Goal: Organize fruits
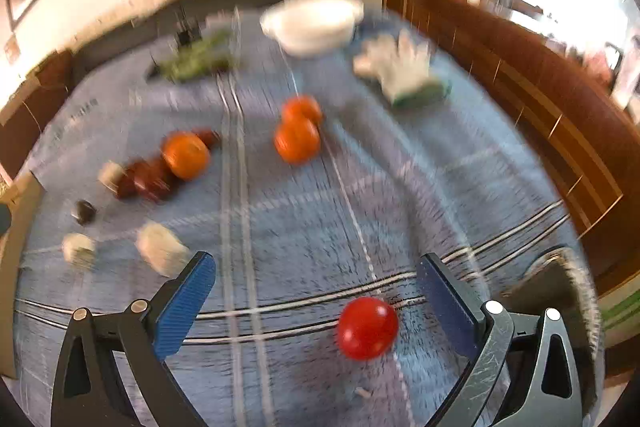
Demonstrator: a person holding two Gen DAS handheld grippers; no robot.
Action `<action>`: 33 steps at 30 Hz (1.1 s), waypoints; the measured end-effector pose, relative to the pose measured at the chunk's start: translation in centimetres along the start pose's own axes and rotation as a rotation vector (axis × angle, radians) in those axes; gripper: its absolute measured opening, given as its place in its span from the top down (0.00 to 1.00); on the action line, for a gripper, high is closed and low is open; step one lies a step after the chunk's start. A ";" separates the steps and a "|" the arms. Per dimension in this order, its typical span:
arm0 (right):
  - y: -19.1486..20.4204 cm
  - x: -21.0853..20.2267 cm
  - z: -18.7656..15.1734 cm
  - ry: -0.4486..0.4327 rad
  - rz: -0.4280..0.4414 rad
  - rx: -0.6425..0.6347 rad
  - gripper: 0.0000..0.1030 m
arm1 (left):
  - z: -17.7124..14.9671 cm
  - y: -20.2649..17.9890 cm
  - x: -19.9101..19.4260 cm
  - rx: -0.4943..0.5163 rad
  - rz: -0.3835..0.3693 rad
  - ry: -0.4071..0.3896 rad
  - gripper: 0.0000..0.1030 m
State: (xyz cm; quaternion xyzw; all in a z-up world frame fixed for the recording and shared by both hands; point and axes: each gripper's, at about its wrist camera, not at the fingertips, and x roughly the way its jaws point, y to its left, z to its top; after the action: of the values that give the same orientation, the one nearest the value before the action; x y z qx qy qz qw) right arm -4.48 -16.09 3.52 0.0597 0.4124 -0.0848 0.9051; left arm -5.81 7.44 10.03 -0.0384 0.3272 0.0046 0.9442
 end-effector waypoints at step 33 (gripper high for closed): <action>5.4 -9.4 -3.5 -0.289 0.091 -0.106 0.00 | -0.8 2.8 -3.9 -0.018 -0.014 -0.041 0.13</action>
State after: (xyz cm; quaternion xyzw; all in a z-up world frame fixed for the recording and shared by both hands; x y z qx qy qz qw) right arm -12.03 -9.23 8.53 0.0175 0.2788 -0.0293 0.9597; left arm -9.45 10.27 11.62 -0.0493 0.3075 0.0019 0.9503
